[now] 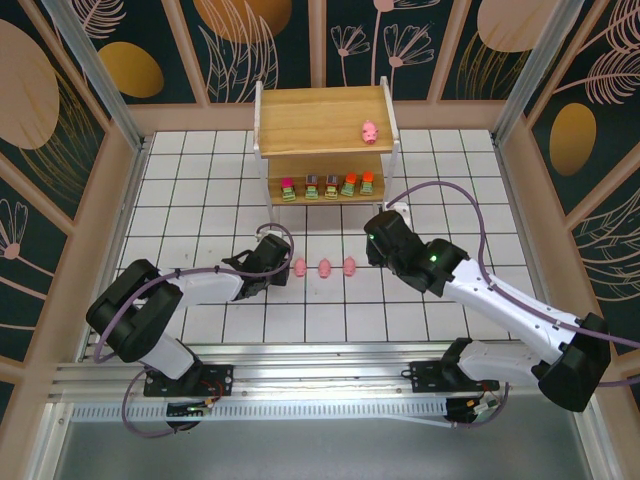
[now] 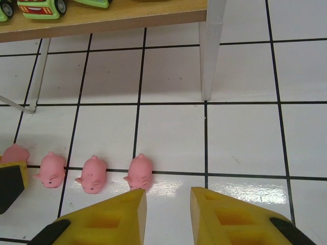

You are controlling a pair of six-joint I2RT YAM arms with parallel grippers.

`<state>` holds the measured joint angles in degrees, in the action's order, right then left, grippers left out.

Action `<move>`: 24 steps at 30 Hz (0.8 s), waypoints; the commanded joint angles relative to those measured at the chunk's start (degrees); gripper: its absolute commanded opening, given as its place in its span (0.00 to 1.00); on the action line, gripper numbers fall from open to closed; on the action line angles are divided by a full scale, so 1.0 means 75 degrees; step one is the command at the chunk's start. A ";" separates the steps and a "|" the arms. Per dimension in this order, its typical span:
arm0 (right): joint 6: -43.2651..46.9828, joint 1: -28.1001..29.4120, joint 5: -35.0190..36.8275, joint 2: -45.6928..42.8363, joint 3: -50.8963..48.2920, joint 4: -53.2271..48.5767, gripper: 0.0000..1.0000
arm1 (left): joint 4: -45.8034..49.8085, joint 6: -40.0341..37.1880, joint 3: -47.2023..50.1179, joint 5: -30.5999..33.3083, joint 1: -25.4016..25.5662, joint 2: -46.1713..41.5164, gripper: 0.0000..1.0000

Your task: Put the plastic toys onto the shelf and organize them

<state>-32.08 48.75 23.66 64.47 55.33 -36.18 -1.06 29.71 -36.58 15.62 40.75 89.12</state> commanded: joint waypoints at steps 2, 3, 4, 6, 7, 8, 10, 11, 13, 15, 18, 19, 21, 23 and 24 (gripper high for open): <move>-0.0141 0.0028 -0.0005 -0.0180 -0.0156 0.0077 0.28 | 0.0192 0.0069 -0.0196 0.0153 -0.0067 -0.0067 0.40; -0.0141 0.0027 -0.0014 -0.0180 -0.0169 0.0100 0.28 | 0.0229 0.0063 -0.0206 0.0176 -0.0068 -0.0099 0.39; -0.0141 0.0027 -0.0027 -0.0182 -0.0182 0.0112 0.28 | 0.0272 0.0058 -0.0218 0.0190 -0.0066 -0.0127 0.39; -0.0138 0.0027 -0.0037 -0.0181 -0.0204 0.0143 0.27 | 0.0338 0.0058 -0.0221 0.0214 -0.0066 -0.0220 0.37; -0.0141 0.0031 -0.0037 -0.0185 -0.0217 0.0160 0.27 | 0.0368 0.0052 -0.0221 0.0223 -0.0066 -0.0261 0.37; -0.0141 0.0027 -0.0033 -0.0192 -0.0234 0.0179 0.27 | 0.0415 0.0051 -0.0232 0.0242 -0.0066 -0.0311 0.36; -0.0136 0.0027 -0.0048 -0.0222 -0.0271 0.0207 0.27 | 0.0500 0.0046 -0.0253 0.0269 -0.0067 -0.0395 0.35; -0.0140 0.0027 -0.0055 -0.0239 -0.0301 0.0226 0.26 | 0.0543 0.0046 -0.0267 0.0282 -0.0073 -0.0438 0.34; -0.0141 0.0027 -0.0049 -0.0285 -0.0341 0.0253 0.26 | 0.0607 0.0022 -0.0274 0.0296 -0.0066 -0.0512 0.34; -0.0153 0.0027 -0.0049 -0.0335 -0.0400 0.0277 0.26 | 0.0676 0.0011 -0.0291 0.0308 -0.0069 -0.0576 0.34; -0.0150 0.0027 -0.0046 -0.0398 -0.0481 0.0312 0.26 | 0.0833 0.0011 -0.0325 0.0337 -0.0072 -0.0750 0.34; -0.0140 0.0028 -0.0049 -0.0419 -0.0501 0.0324 0.26 | 0.0903 0.0011 -0.0338 0.0359 -0.0055 -0.0837 0.34; -0.0130 0.0027 -0.0049 -0.0468 -0.0554 0.0359 0.26 | 0.1059 0.0022 -0.0367 0.0396 -0.0061 -0.1050 0.34; -0.0107 0.0016 -0.0070 -0.0507 -0.0632 0.0419 0.26 | 0.1247 0.0033 -0.0448 0.0454 -0.0037 -0.1279 0.34; -0.0100 0.0015 -0.0081 -0.0525 -0.0659 0.0449 0.26 | 0.1334 0.0034 -0.0492 0.0476 -0.0021 -0.1380 0.34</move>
<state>-32.10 48.75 22.96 61.67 51.83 -34.41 5.69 29.69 -38.20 17.39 40.75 81.43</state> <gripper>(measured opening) 0.256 0.343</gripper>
